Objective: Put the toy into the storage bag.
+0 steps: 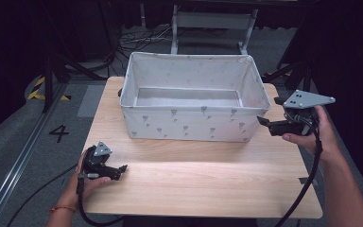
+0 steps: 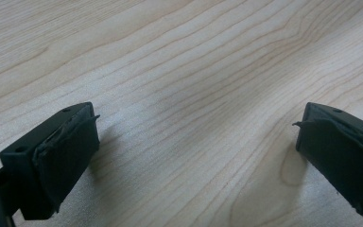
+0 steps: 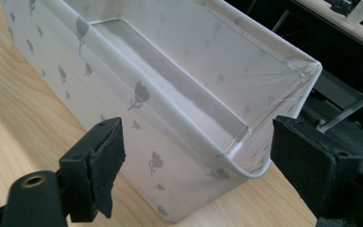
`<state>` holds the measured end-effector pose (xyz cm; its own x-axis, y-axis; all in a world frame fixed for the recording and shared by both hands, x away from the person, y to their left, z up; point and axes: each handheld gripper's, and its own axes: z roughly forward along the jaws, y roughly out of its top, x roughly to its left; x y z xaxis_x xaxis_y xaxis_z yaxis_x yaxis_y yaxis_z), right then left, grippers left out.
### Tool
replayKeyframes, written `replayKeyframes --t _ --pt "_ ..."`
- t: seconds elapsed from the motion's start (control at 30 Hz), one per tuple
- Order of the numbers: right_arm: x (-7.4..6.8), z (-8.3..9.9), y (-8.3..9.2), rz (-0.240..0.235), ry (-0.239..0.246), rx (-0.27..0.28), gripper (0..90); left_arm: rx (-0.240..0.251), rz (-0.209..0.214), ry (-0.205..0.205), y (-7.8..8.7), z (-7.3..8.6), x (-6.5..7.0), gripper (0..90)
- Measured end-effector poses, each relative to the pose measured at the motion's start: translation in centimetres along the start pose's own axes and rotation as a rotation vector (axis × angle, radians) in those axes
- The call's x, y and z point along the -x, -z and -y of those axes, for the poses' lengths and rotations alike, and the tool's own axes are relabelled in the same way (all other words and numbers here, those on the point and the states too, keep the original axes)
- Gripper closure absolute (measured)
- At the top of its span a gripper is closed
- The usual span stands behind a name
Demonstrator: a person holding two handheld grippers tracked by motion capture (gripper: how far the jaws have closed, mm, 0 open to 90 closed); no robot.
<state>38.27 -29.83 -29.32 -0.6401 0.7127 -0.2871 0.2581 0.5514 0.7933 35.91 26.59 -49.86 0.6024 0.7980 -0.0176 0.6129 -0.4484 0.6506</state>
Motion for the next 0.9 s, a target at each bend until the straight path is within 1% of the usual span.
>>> replayKeyframes --t 0.07,0.17,0.3,0.43,0.47,0.6,0.7,0.73,0.77,0.83,0.9 --pt "-0.3 0.3 0.2 0.007 0.008 -0.003 19.0 -0.002 -0.001 -0.001 0.0 0.0 0.0 0.5" --pt "-0.8 0.8 0.4 0.000 0.017 0.000 19.0 -0.001 0.000 -0.001 0.0 0.0 0.0 0.5" --pt "-1.4 1.6 0.4 -0.003 0.032 -0.009 19.0 -0.001 0.000 -0.001 0.0 0.0 0.0 0.5" --pt "-1.9 2.5 0.4 0.002 0.033 -0.013 18.9 -0.001 0.000 -0.002 0.0 0.0 0.0 0.5" --pt "-2.0 2.8 0.4 0.012 0.034 -0.019 18.9 -0.001 0.000 -0.001 0.0 0.0 0.0 0.5" --pt "-2.6 4.0 0.1 0.034 0.060 -0.038 18.7 0.000 0.000 0.000 0.0 0.0 0.0 0.5" --pt "-3.1 4.9 -0.3 0.036 0.073 -0.059 18.6 -0.002 -0.001 -0.001 0.0 0.0 0.0 0.5" --pt "-3.1 4.9 -0.3 0.036 0.073 -0.059 18.6 -0.001 0.000 -0.001 0.0 0.0 0.0 0.5" --pt "-3.4 5.4 -0.5 0.044 0.082 -0.071 18.6 -0.001 0.000 -0.001 0.0 0.0 0.0 0.5" --pt "-3.6 6.0 -0.8 0.043 0.082 -0.087 18.3 -0.001 0.000 -0.001 0.0 0.0 0.0 0.5" --pt "-3.9 6.7 -1.1 0.056 0.080 -0.096 18.1 -0.001 0.000 -0.001 0.0 0.0 0.0 0.5"
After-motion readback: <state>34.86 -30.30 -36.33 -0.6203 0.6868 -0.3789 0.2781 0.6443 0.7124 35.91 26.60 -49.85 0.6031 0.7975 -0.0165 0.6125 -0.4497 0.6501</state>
